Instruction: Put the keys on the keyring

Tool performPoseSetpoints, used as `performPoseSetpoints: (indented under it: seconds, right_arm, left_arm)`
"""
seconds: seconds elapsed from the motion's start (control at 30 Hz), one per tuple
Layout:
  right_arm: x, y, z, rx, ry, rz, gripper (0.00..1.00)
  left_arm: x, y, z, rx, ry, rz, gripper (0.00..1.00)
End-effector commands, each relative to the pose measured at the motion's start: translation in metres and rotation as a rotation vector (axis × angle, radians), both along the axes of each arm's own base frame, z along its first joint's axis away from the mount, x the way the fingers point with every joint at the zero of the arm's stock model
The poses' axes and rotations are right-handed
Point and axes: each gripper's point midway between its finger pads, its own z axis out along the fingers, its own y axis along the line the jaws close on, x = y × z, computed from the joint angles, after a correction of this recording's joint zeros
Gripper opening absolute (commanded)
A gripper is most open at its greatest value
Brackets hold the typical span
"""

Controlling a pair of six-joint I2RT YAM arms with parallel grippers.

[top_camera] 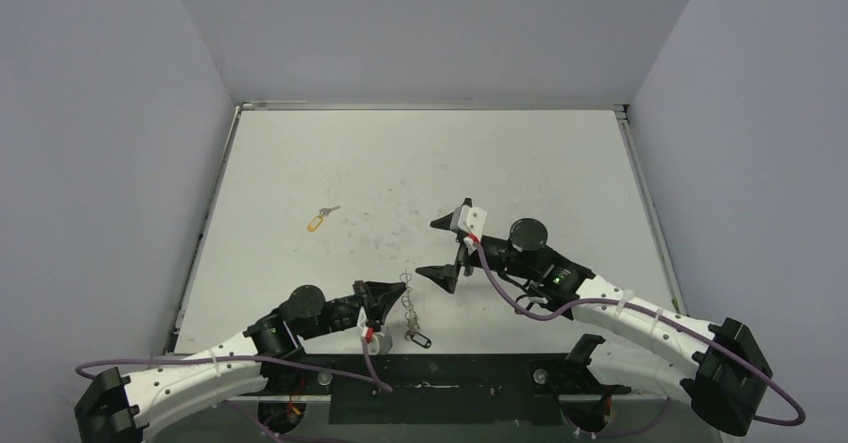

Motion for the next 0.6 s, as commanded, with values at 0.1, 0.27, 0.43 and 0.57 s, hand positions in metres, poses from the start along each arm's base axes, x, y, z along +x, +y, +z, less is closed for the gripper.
performPoseSetpoints:
  seconds: [0.1, 0.27, 0.43, 0.57]
  right_arm:
    - [0.024, -0.007, 0.037, 0.164, 0.009, -0.135, 1.0]
    - [0.046, -0.014, 0.035, 0.182, 0.105, -0.278, 1.0]
    - [0.081, -0.029, 0.026, 0.177, 0.271, -0.525, 1.0]
    - [0.106, -0.026, 0.018, 0.132, 0.364, -0.622, 1.0]
  left_arm:
    - [0.002, -0.003, 0.014, 0.006, -0.111, -0.011, 0.0]
    - [0.002, -0.002, 0.013, 0.009, -0.095, -0.008, 0.0]
    - [0.009, 0.003, 0.024, -0.064, 0.015, 0.073, 0.0]
    - [0.018, 0.011, 0.04, -0.121, 0.128, 0.17, 0.0]
